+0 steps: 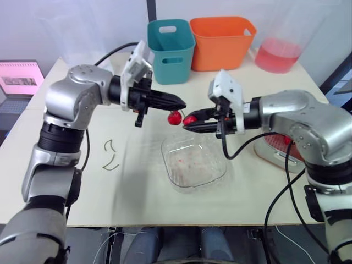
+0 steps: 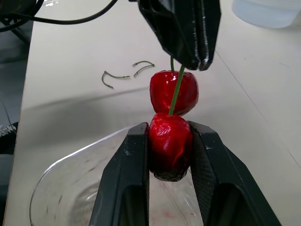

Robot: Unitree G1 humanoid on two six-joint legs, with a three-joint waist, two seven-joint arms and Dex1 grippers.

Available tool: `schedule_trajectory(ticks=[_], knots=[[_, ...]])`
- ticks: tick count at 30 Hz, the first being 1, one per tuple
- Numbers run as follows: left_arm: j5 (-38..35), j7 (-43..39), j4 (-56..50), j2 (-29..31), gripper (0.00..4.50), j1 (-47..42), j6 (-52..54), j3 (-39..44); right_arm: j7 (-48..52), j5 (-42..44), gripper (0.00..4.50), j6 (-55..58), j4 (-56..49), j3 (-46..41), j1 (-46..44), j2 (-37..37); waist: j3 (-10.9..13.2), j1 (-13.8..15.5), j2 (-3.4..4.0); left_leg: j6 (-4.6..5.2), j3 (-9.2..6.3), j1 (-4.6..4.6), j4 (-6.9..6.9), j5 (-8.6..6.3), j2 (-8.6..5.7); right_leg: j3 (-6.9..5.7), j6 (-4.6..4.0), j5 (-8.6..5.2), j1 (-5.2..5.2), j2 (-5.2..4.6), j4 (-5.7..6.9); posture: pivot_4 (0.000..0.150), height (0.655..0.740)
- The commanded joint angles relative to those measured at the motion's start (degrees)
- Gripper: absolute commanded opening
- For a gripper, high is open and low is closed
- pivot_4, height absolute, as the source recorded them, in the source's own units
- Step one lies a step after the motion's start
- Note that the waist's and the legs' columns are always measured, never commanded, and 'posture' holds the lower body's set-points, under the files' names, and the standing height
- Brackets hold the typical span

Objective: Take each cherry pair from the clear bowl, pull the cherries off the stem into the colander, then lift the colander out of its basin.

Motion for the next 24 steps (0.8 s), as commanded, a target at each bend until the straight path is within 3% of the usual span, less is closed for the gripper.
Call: schedule_trajectory(ticks=[1, 8, 14, 18, 24], knots=[[-1.2, 0.9, -0.3, 0.9, 0.00, -2.4, -0.8, 4.2, 0.6, -0.2, 1.18, 0.9, -0.8, 1.8, 2.4, -2.4, 0.0, 0.0, -0.02, 0.01, -0.04, 0.00, 0.02, -0.01, 0.00, -0.04, 0.00, 0.00, 0.03, 0.01, -0.01, 0.150, 0.7400], [-1.3, 1.0, -0.1, 0.6, 0.00, -2.3, -0.6, 4.4, -0.1, -0.7, 1.18, 0.3, -1.4, 1.6, 4.2, -4.3, 0.0, 0.0, -0.01, 0.03, 0.00, -0.01, 0.03, -0.02, 0.00, -0.03, 0.00, 0.00, 0.03, 0.00, -0.01, 0.150, 0.7400], [-0.1, 1.0, -1.7, 1.4, 0.00, 0.3, -1.5, 3.2, -1.6, -1.9, 1.18, -2.6, 2.8, -9.5, 7.9, -9.4, 0.0, 0.3, -0.01, 0.03, 0.00, -0.02, 0.06, -0.02, -0.04, -0.03, 0.00, 0.00, 0.04, -0.03, -0.01, 0.150, 0.7400], [0.1, 0.7, -3.6, 2.0, 0.00, 2.9, -1.8, 2.7, -0.1, -6.3, 1.18, -10.1, 7.5, -17.5, 18.6, -17.5, 0.0, 0.8, -0.07, 0.06, -0.04, -0.04, 0.07, -0.03, -0.13, -0.05, 0.01, 0.00, 0.13, -0.04, -0.08, 0.150, 0.7400], [0.9, 0.2, -4.5, 1.7, 0.00, 4.9, -3.0, 1.6, 0.3, -9.3, 1.18, -14.4, 14.2, -21.8, 28.5, -21.2, 0.0, -0.1, -0.05, 0.12, 0.17, 0.02, 0.11, -0.07, -0.05, -0.04, 0.02, -0.01, 0.13, -0.02, -0.04, 0.150, 0.7400]])
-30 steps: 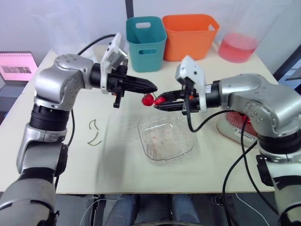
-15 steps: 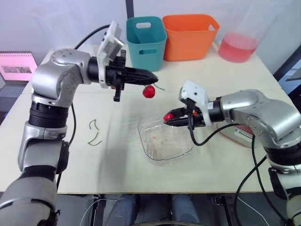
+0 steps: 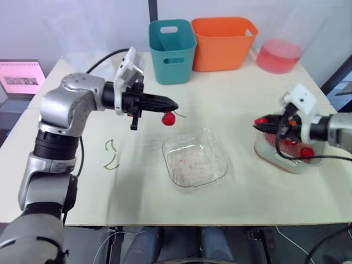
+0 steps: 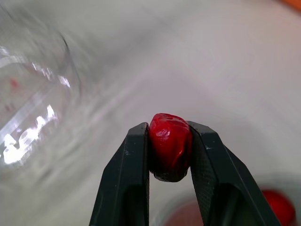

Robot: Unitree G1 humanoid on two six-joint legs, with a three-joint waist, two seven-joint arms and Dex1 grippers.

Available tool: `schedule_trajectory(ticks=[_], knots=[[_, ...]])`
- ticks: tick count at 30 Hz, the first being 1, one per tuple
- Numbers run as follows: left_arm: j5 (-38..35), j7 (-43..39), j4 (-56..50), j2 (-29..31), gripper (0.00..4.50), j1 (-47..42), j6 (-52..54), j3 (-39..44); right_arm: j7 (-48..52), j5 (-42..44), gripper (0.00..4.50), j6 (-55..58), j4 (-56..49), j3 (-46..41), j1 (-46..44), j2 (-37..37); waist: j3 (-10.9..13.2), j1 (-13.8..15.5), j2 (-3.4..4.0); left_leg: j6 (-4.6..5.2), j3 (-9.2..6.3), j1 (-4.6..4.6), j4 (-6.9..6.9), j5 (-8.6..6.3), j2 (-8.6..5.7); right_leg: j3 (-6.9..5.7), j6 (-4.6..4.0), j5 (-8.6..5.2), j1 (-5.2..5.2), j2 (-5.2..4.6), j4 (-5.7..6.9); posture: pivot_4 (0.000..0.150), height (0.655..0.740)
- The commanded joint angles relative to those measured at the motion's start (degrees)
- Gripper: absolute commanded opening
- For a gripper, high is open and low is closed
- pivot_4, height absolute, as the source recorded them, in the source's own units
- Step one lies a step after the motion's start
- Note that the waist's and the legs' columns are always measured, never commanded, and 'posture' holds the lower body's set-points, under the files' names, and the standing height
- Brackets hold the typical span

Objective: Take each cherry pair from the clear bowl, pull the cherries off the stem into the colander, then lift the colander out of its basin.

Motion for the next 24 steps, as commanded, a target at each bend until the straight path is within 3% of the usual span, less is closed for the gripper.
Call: schedule_trajectory(ticks=[1, 7, 10, 14, 19, 24], knots=[[0.4, -0.8, -1.8, 0.3, 0.00, 0.7, -1.6, -0.4, -0.6, -2.0, 1.18, -2.5, 3.1, -2.9, 1.5, -0.8, 0.0, -0.2, 0.03, 0.01, 0.08, 0.03, 0.00, 0.00, 0.03, 0.05, 0.00, 0.00, 0.00, 0.01, 0.02, 0.150, 0.7400], [0.3, -1.1, -1.7, 0.3, 0.00, 0.9, -1.8, -1.0, -1.9, -3.1, 1.18, -3.3, 6.7, -3.8, 3.1, -0.1, 0.0, 0.1, 0.02, 0.07, 0.24, 0.04, 0.02, -0.04, 0.08, 0.08, 0.00, 0.00, 0.00, 0.02, 0.01, 0.150, 0.7400], [0.3, -1.3, -1.5, 0.3, 0.00, 0.6, -1.8, -1.0, -2.5, -3.7, 2.03, -3.7, 7.2, -3.6, 3.6, 0.0, 0.0, 0.2, 0.02, 0.07, 0.24, 0.04, 0.02, -0.04, 0.08, 0.07, 0.00, 0.00, 0.02, 0.02, -0.01, 0.150, 0.7400], [0.3, -1.5, -1.2, 0.5, 0.00, 0.3, -1.8, -0.7, -3.2, -3.4, 3.97, -3.2, 7.1, -4.2, 2.1, -0.3, 0.0, 0.2, 0.02, 0.06, 0.26, 0.04, 0.02, -0.04, 0.07, 0.08, 0.00, 0.00, 0.03, 0.00, -0.02, 0.150, 0.7400], [-0.2, -1.4, -0.4, 0.5, 0.00, -0.6, -1.5, 0.1, -2.6, 0.0, 3.97, -1.0, 3.8, -5.1, -3.1, -0.1, 0.0, 0.0, 0.03, 0.06, 0.26, 0.04, 0.01, -0.03, 0.09, 0.08, 0.00, 0.00, 0.01, 0.02, -0.01, 0.150, 0.7400], [-2.7, -0.9, -1.4, 0.3, 0.00, -2.1, 0.7, 1.8, -2.3, 14.4, 3.97, 9.5, -8.2, -2.4, -11.1, 8.5, 0.0, -0.2, 0.01, 0.06, 0.24, 0.04, 0.01, -0.03, 0.21, 0.07, 0.00, 0.00, 0.01, 0.10, -0.02, 0.150, 0.7400]])
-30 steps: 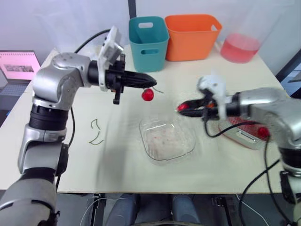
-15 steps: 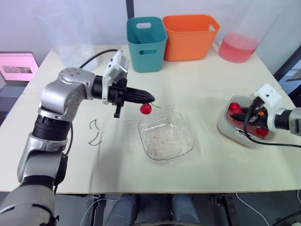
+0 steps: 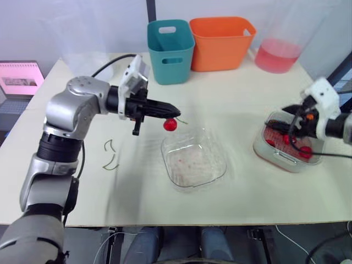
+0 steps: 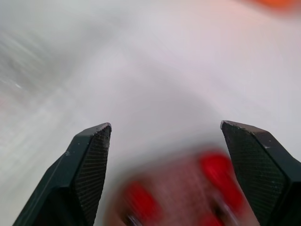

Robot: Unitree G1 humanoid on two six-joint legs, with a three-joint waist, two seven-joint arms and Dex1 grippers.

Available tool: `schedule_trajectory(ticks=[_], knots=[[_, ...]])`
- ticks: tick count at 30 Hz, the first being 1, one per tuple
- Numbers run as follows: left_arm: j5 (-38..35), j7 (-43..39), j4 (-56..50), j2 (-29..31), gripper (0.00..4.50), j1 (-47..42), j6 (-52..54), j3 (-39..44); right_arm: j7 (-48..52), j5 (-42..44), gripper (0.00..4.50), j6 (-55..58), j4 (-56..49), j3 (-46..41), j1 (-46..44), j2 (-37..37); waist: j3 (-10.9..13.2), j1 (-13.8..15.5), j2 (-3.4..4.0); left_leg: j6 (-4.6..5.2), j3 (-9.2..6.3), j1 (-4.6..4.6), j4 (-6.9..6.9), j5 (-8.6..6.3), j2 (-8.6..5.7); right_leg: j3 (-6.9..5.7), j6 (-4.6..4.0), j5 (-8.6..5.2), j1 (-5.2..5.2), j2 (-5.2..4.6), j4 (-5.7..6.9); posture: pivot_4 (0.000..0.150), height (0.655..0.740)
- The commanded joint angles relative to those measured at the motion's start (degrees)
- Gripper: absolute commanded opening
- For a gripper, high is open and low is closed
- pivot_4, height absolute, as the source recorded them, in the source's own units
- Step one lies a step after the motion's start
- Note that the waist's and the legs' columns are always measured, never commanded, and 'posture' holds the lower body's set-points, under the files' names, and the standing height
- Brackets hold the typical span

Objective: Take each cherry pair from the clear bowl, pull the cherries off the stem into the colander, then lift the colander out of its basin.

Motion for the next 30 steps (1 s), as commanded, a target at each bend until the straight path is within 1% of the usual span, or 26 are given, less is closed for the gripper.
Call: schedule_trajectory(ticks=[1, 3, 6, 8, 11, 17, 25, 26, 27, 28, 30], knots=[[-2.8, 0.4, -1.9, 0.4, 0.00, -2.3, 1.7, 3.1, -1.3, 10.8, 3.97, 6.8, -9.8, 1.5, -4.8, 7.1, 0.0, 0.0, -0.01, 0.00, -0.02, 0.00, 0.00, 0.00, 0.05, -0.01, 0.00, 0.00, 0.01, 0.02, -0.01, 0.150, 0.7400], [-3.7, 0.7, -2.8, 0.4, 0.00, -2.6, 2.7, 3.5, -4.4, 14.3, 4.49, 9.5, -12.4, 3.7, -7.3, 13.2, 0.0, 0.2, -0.05, 0.00, -0.13, -0.01, 0.00, 0.00, 0.04, -0.02, 0.00, 0.00, 0.01, 0.00, -0.01, 0.150, 0.7400], [-4.8, 1.4, -4.2, 0.3, 0.00, -2.7, 4.1, 3.7, -8.8, 16.6, 4.49, 11.7, -13.5, 7.1, -9.5, 21.4, 0.0, 0.4, -0.06, -0.01, -0.18, -0.03, 0.02, 0.01, -0.03, -0.02, 0.00, 0.00, 0.01, -0.07, 0.00, 0.150, 0.7400], [-5.3, 1.8, -4.9, 0.4, 0.00, -2.5, 4.7, 3.8, -11.5, 15.4, 4.49, 11.2, -13.1, 9.8, -10.5, 25.2, 0.0, 0.6, -0.06, -0.02, -0.28, -0.05, 0.06, 0.01, -0.07, -0.06, 0.00, 0.00, 0.02, -0.07, 0.00, 0.150, 0.7400], [-5.6, 2.1, -5.8, 0.9, 0.00, -1.9, 5.2, 3.7, -14.6, 16.1, 4.49, 11.0, -12.1, 10.9, -12.1, 30.4, 0.0, 0.4, -0.06, -0.03, -0.33, -0.06, 0.05, 0.02, -0.12, -0.05, 0.00, 0.00, 0.01, -0.10, 0.01, 0.150, 0.7400], [-5.3, 2.3, -6.7, 1.3, 0.00, -1.1, 5.5, 3.4, -16.8, 16.5, 4.49, 11.1, -11.3, 12.4, -13.6, 34.2, 0.0, 0.2, -0.05, -0.04, -0.34, -0.05, 0.02, 0.02, -0.12, -0.05, 0.00, 0.00, -0.02, -0.08, 0.05, 0.150, 0.7400], [-4.7, 2.7, -6.9, 1.0, 0.00, -0.3, 4.8, 2.9, -17.4, 17.0, 4.49, 11.4, -11.0, 13.5, -14.2, 35.2, 0.0, 0.1, -0.04, -0.04, -0.35, -0.04, 0.00, 0.02, -0.10, -0.05, 0.00, 0.00, -0.04, -0.05, 0.06, 0.150, 0.7400], [-4.7, 2.7, -6.8, 0.9, 0.00, -0.4, 4.7, 2.9, -17.5, 17.0, 3.91, 11.4, -11.0, 13.5, -14.2, 35.2, 0.0, 0.1, -0.04, -0.04, -0.35, -0.04, 0.00, 0.02, -0.10, -0.05, 0.00, 0.00, -0.04, -0.05, 0.06, 0.150, 0.7400], [-4.7, 2.7, -6.7, 0.9, 0.00, -0.4, 4.7, 2.9, -17.6, 17.0, 3.60, 11.5, -11.0, 13.5, -14.2, 35.2, 0.0, 0.1, -0.04, -0.04, -0.35, -0.04, 0.00, 0.02, -0.10, -0.05, 0.00, 0.00, -0.04, -0.05, 0.06, 0.150, 0.7400], [-4.7, 2.8, -6.7, 0.9, 0.00, -0.4, 4.7, 2.9, -17.6, 17.0, 3.13, 11.5, -11.0, 13.6, -14.2, 35.3, 0.0, 0.1, -0.04, -0.04, -0.35, -0.04, 0.00, 0.02, -0.10, -0.05, 0.00, 0.00, -0.04, -0.06, 0.06, 0.150, 0.7400], [-4.7, 2.8, -6.6, 0.8, 0.00, -0.5, 4.6, 2.9, -17.8, 17.0, 2.06, 11.5, -10.9, 13.5, -14.3, 35.3, 0.0, 0.1, -0.04, -0.04, -0.35, -0.04, 0.00, 0.02, -0.10, -0.05, 0.00, 0.00, -0.04, -0.06, 0.06, 0.150, 0.7400]])
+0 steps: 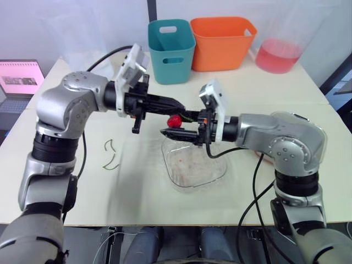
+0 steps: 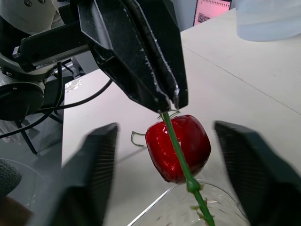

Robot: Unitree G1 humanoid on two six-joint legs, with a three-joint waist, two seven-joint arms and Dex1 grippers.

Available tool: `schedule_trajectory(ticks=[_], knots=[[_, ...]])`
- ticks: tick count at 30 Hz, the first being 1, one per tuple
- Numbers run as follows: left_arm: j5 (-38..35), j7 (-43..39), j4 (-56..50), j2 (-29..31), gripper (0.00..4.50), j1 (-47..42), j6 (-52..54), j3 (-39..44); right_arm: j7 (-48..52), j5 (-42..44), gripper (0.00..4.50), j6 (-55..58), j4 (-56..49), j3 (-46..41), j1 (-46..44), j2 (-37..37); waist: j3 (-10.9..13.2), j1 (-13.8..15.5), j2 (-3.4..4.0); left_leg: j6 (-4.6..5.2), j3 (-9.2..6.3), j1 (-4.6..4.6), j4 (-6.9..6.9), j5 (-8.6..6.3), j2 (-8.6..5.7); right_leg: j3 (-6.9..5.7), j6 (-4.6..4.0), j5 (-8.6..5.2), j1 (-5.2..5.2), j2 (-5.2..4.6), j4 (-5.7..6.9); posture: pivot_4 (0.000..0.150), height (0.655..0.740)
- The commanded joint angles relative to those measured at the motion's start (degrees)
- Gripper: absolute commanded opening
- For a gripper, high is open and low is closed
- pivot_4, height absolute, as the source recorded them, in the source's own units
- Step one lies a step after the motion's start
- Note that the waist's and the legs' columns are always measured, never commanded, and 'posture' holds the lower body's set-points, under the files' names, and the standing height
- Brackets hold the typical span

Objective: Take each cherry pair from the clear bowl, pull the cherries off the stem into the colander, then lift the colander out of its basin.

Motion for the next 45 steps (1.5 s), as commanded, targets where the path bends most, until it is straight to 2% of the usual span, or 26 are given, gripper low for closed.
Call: schedule_trajectory(ticks=[1, 2, 9, 17, 25, 29, 31, 36, 38, 42, 45], knots=[[-0.2, 0.1, -1.2, 0.4, 0.00, -0.7, -0.9, 0.8, -0.3, 1.1, 1.59, -0.3, -1.0, -0.5, -1.6, 0.4, 0.0, 0.0, 0.00, 0.00, 0.00, 0.00, 0.00, 0.00, 0.00, 0.00, 0.00, 0.00, 0.00, 0.00, 0.00, 0.150, 0.7400], [-0.1, 0.0, -1.0, 0.3, 0.00, -0.7, -0.9, 0.8, -0.2, 1.0, 1.13, -0.3, -1.0, -0.4, -1.6, 0.3, 0.0, 0.0, 0.00, 0.00, 0.00, 0.00, 0.00, 0.00, 0.00, 0.00, 0.00, 0.00, 0.00, 0.00, 0.00, 0.150, 0.7400], [0.2, -0.1, 0.0, 0.2, 0.00, -1.3, -1.5, 0.9, 0.4, 0.5, 1.13, -0.1, -1.8, 0.5, -0.7, -1.2, 0.0, 0.0, 0.00, 0.00, 0.00, 0.00, 0.00, 0.00, 0.00, 0.00, 0.00, 0.00, 0.00, 0.00, 0.00, 0.150, 0.7400], [0.4, 0.4, 1.7, -0.4, 0.00, -3.1, -2.0, 1.7, 2.8, -3.4, 1.13, -2.5, -2.2, 5.3, 3.7, -5.9, 0.0, 0.0, 0.00, 0.00, 0.00, 0.00, 0.00, 0.00, 0.00, -0.01, 0.00, 0.00, 0.01, 0.01, 0.00, 0.150, 0.7400], [0.4, 0.1, 1.6, -0.1, 0.00, -2.9, -2.2, 1.6, 3.5, -3.9, 1.13, -3.2, -2.5, 4.2, 4.9, -7.3, 0.0, 0.0, 0.00, 0.00, -0.01, 0.01, 0.00, 0.00, 0.01, -0.01, 0.00, 0.00, 0.00, 0.03, 0.00, 0.150, 0.7400], [0.9, 0.1, 1.3, 0.2, 0.00, -2.1, -2.5, 1.1, 4.4, -2.1, 1.13, -2.9, -3.9, -2.8, 5.3, -12.2, 0.0, 0.3, 0.00, 0.01, 0.00, 0.00, 0.01, 0.00, -0.01, -0.01, 0.00, 0.00, 0.02, 0.00, -0.02, 0.150, 0.7400], [1.2, -0.1, 1.2, 0.5, 0.00, -1.6, -2.7, 1.0, 5.4, -2.6, 1.13, -3.2, -3.8, -7.4, 6.5, -17.3, 0.0, 0.5, 0.00, 0.01, -0.01, 0.00, 0.02, -0.01, -0.04, -0.02, 0.00, 0.00, 0.06, -0.02, -0.06, 0.150, 0.7400], [2.4, -0.8, 1.2, 0.9, 0.00, 0.1, -4.2, -0.3, 10.0, -11.1, 1.13, -9.4, 3.3, -15.1, 15.6, -33.9, 0.0, 0.5, -0.01, 0.40, 0.02, 0.00, 0.03, -0.23, -0.09, -0.02, 0.01, 0.00, 0.10, -0.04, -0.10, 0.150, 0.7400], [2.8, -1.1, 1.5, 0.7, 0.00, 0.4, -4.8, -0.7, 11.8, -14.4, 1.13, -12.9, 6.8, -16.2, 19.5, -38.1, 0.0, 0.5, -0.01, 0.41, 0.15, 0.01, 0.03, -0.24, -0.08, -0.03, 0.01, 0.00, 0.11, -0.03, -0.09, 0.150, 0.7400], [3.6, -1.8, 2.7, 0.0, 0.00, 0.1, -5.9, -1.4, 14.7, -17.0, 1.13, -17.0, 12.4, -18.1, 25.2, -40.6, 0.0, 0.0, 0.00, 0.44, 0.51, 0.07, 0.02, -0.25, 0.06, 0.04, 0.01, 0.00, 0.09, 0.01, -0.06, 0.150, 0.7400], [3.9, -2.2, 3.6, -0.2, 0.00, -0.2, -6.4, -1.7, 14.7, -19.4, 1.13, -19.4, 15.6, -17.9, 26.2, -40.6, 0.0, -0.1, 0.02, 0.47, 0.69, 0.12, 0.02, -0.27, 0.15, 0.10, 0.01, 0.00, 0.08, 0.06, -0.04, 0.150, 0.7400]])
